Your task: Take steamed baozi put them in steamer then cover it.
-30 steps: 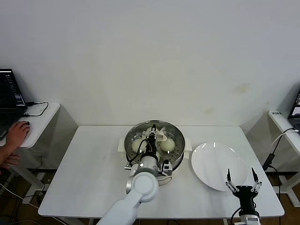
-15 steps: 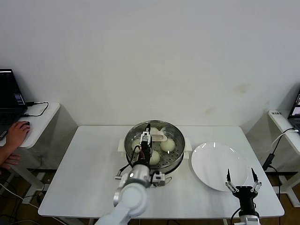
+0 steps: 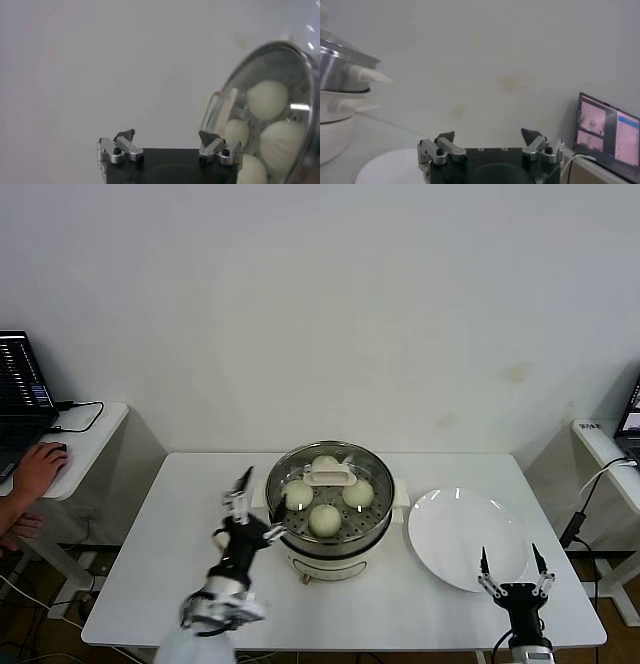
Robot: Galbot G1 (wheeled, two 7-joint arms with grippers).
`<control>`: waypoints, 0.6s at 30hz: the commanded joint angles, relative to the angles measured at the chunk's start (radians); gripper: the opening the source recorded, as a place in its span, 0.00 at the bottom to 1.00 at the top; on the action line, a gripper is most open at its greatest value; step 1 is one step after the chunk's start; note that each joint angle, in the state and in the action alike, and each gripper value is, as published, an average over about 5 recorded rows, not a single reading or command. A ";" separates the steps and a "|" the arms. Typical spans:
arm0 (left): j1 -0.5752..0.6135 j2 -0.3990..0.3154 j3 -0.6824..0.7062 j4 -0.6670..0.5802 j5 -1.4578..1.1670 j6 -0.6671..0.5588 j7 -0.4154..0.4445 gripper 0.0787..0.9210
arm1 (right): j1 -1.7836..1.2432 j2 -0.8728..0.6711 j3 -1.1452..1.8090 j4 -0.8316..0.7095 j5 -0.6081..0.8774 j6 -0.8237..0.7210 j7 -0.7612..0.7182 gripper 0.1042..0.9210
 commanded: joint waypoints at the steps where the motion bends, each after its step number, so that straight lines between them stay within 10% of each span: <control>1: 0.325 0.035 -0.307 -0.030 -0.967 -0.286 -0.199 0.88 | -0.099 -0.081 -0.053 0.088 0.164 -0.042 -0.049 0.88; 18: 0.382 0.011 -0.307 0.087 -0.975 -0.381 -0.086 0.88 | -0.244 -0.119 -0.100 0.193 0.314 -0.076 -0.106 0.88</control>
